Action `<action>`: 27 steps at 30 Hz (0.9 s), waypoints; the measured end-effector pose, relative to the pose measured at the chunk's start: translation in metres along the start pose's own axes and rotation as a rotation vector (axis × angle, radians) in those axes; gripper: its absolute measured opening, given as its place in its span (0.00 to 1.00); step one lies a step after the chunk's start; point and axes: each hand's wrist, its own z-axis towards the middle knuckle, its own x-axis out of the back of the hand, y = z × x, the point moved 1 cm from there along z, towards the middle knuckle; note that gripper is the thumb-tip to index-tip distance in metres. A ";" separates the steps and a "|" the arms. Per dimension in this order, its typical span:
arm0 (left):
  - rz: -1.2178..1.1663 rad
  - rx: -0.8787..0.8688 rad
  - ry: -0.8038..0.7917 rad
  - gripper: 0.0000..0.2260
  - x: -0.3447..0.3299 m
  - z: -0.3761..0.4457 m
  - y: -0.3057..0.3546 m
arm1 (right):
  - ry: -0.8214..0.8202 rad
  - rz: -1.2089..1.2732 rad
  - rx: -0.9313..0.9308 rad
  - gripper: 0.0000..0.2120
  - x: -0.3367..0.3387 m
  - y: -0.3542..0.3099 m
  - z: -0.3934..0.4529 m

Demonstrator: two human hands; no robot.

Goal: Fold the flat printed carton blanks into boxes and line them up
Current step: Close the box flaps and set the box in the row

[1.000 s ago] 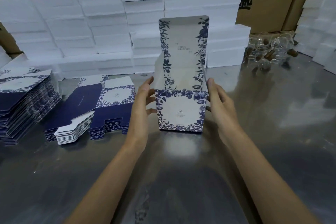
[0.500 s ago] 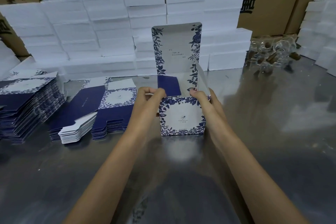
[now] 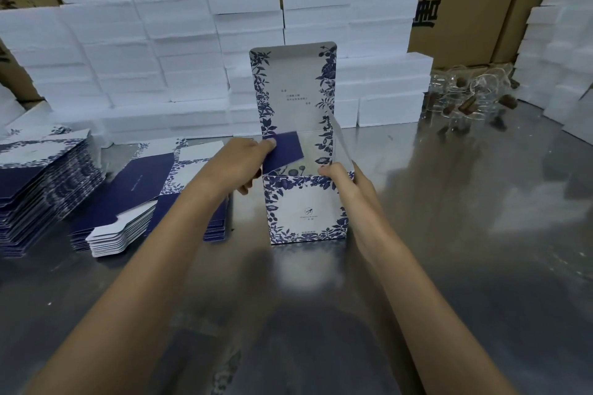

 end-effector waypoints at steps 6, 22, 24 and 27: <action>-0.082 -0.035 0.034 0.14 -0.007 0.007 -0.007 | -0.047 -0.004 0.016 0.08 0.001 -0.004 -0.002; -1.019 -0.081 0.023 0.16 -0.034 -0.017 -0.034 | -0.106 -0.475 -0.097 0.28 0.025 -0.051 -0.001; -1.056 -0.093 0.022 0.15 -0.036 -0.017 -0.034 | -0.201 -0.571 -0.119 0.24 0.023 -0.058 0.001; -1.074 -0.098 0.013 0.15 -0.038 -0.017 -0.034 | -0.247 -0.721 -0.092 0.20 0.023 -0.061 0.008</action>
